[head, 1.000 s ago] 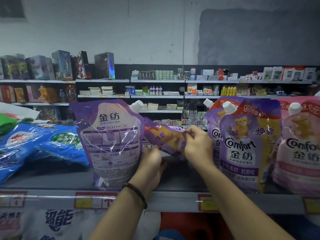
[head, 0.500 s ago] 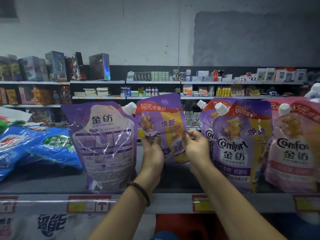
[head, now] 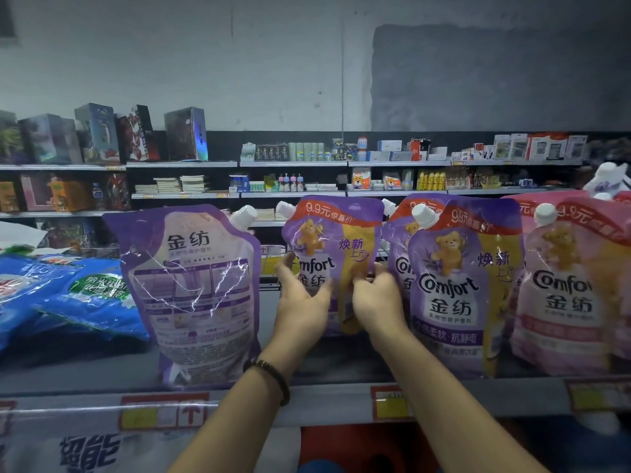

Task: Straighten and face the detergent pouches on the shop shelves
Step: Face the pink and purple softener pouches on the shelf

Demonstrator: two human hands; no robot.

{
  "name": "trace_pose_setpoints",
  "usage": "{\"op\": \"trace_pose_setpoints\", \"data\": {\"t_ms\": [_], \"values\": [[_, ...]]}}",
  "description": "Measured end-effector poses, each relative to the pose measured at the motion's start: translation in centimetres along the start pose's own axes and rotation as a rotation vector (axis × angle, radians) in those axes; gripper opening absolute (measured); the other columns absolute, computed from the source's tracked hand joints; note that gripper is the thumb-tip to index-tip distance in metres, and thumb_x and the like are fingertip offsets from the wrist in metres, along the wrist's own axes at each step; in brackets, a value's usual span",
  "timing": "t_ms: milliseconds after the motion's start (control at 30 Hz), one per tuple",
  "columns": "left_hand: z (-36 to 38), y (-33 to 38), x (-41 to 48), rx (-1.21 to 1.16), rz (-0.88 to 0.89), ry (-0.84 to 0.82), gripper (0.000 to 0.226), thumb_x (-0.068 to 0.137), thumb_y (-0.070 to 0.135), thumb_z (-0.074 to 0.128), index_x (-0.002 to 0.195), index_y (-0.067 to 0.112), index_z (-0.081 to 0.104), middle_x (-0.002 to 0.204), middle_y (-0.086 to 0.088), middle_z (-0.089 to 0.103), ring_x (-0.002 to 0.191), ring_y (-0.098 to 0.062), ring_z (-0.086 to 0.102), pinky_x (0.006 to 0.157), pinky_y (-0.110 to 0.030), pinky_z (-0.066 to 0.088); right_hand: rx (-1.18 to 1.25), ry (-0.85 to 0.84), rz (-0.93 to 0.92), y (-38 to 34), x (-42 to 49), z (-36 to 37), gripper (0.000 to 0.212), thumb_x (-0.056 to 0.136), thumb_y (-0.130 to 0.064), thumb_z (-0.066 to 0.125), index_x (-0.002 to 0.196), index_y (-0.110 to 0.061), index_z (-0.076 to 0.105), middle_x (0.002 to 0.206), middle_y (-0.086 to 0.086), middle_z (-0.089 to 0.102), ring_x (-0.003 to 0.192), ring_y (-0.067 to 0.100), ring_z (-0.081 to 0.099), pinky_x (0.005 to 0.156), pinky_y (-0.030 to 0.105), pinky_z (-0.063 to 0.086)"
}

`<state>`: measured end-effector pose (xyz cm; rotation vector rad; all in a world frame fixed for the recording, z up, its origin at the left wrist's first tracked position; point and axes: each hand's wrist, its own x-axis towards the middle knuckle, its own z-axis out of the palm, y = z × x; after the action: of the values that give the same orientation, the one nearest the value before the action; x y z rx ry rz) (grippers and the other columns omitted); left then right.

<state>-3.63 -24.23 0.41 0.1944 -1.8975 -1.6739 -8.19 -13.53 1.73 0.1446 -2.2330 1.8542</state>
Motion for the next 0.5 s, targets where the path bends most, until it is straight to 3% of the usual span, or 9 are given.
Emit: {"op": "trace_pose_setpoints", "data": {"t_ms": [67, 200, 300, 367, 500], "values": [[-0.1, -0.4, 0.4, 0.038, -0.005, -0.029, 0.073, 0.095, 0.035, 0.077, 0.145, 0.047, 0.025, 0.128, 0.009, 0.069, 0.116, -0.015, 0.068, 0.106, -0.047, 0.056, -0.014, 0.011, -0.006, -0.3, -0.7, -0.1, 0.023, 0.102, -0.039, 0.057, 0.117, -0.022, 0.063, 0.11, 0.002, 0.075, 0.104, 0.031, 0.07, 0.097, 0.052, 0.058], [0.0, -1.1, 0.7, 0.028, -0.013, -0.045, 0.056, 0.097, 0.025, 0.076, 0.139, 0.04, 0.042, 0.125, 0.008, 0.072, 0.112, -0.012, 0.071, 0.093, -0.037, 0.061, -0.027, -0.002, -0.009, -0.2, -2.1, -0.5, 0.036, 0.086, -0.053, 0.061, 0.112, -0.029, 0.06, 0.107, -0.002, 0.074, 0.101, 0.031, 0.072, 0.092, 0.054, 0.06], [-0.1, -1.0, 0.4, 0.025, 0.005, -0.059, 0.055, 0.098, 0.022, 0.076, 0.141, 0.035, 0.045, 0.122, 0.011, 0.072, 0.111, -0.01, 0.07, 0.083, -0.025, 0.059, -0.016, -0.035, 0.012, -0.4, -2.7, -1.2, 0.038, 0.076, -0.052, 0.064, 0.107, -0.032, 0.061, 0.102, -0.007, 0.072, 0.099, 0.028, 0.072, 0.092, 0.054, 0.06], [-0.3, -0.9, -0.1, 0.034, 0.031, -0.059, 0.052, 0.098, 0.022, 0.076, 0.138, 0.034, 0.046, 0.118, 0.014, 0.072, 0.106, -0.004, 0.07, 0.077, -0.018, 0.054, -0.024, -0.046, 0.012, -0.8, -3.1, -1.7, 0.028, 0.084, -0.046, 0.069, 0.106, -0.032, 0.06, 0.102, -0.008, 0.071, 0.099, 0.026, 0.072, 0.094, 0.054, 0.059], [-0.8, -0.9, -0.8, 0.053, 0.051, -0.051, 0.057, 0.095, 0.025, 0.079, 0.136, 0.038, 0.042, 0.118, 0.012, 0.073, 0.106, -0.009, 0.072, 0.094, -0.037, 0.058, -0.086, -0.059, -0.003, -1.1, -3.9, -2.2, 0.021, 0.096, -0.031, 0.07, 0.113, -0.029, 0.057, 0.103, -0.01, 0.067, 0.101, 0.025, 0.069, 0.096, 0.052, 0.058]]}}
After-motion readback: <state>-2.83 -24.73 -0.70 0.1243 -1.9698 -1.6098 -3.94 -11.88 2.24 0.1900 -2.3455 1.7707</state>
